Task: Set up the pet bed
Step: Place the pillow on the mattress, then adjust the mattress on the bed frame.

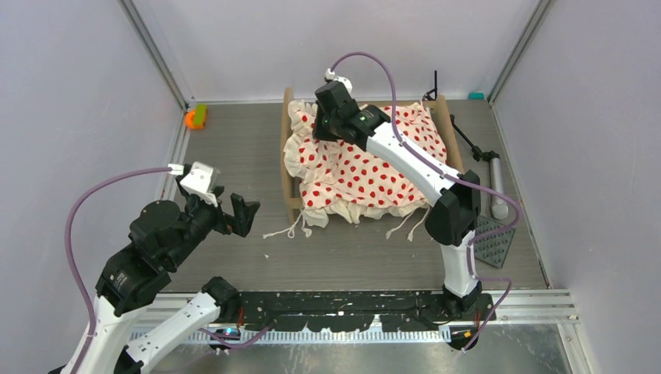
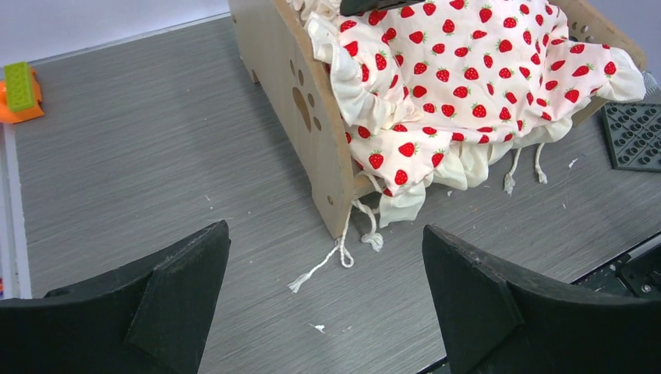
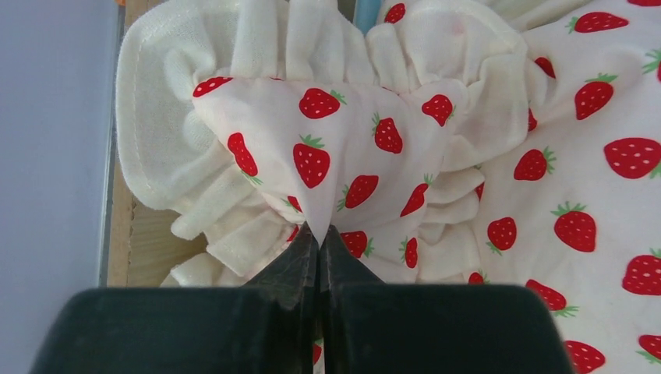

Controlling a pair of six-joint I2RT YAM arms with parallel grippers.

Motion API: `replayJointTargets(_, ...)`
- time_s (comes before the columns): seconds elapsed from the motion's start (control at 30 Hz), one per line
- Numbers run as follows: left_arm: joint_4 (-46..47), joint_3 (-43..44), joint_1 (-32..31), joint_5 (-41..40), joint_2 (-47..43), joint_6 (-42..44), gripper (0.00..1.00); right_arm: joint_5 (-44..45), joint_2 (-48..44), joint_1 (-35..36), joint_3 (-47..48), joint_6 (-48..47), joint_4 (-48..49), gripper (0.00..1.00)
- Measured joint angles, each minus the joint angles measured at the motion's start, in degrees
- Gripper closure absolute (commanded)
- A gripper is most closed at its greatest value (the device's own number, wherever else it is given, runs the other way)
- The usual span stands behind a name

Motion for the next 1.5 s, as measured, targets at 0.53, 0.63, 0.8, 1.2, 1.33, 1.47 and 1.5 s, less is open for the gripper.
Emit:
replayJointTargets(0.53, -0.7, 0.0, 0.0, 0.0, -0.2, -2.1, 0.02, -4.0, -0.2, 0.0, 5.3, -1.8, -0.3, 0.32)
replayJointTargets(0.63, -1.0, 0.0, 0.0, -0.7, -0.1, -3.1, 0.01, -2.9, -5.3, 0.0, 2.4, -3.5, -0.4, 0.32)
replayJointTargets(0.8, -3.3, 0.0, 0.0, -1.9, 1.1, -5.5, 0.01, 1.9, -26.1, 0.0, -17.2, -5.8, 3.3, 0.29)
replayJointTargets(1.2, -10.2, -8.9, 0.0, -4.8, -10.5, -16.8, 0.07, 14.6, -66.2, -0.6, -55.4, -0.9, 0.1, 0.28)
replayJointTargets(1.33, -7.1, -9.4, 0.0, -1.1, -13.3, -17.9, 0.12, 11.0, -62.2, -5.3, -55.8, 0.9, 4.7, 0.39)
replayJointTargets(1.47, 1.3, -5.2, 0.0, 4.6, -1.6, -17.3, 0.23, -0.8, -50.9, -16.3, -54.4, 6.3, 17.6, 0.41)
replayJointTargets(1.5, 4.2, -3.1, 0.0, 6.6, 3.9, -17.1, 0.23, -3.1, -48.0, -18.0, -54.3, 7.4, 20.7, 0.41)
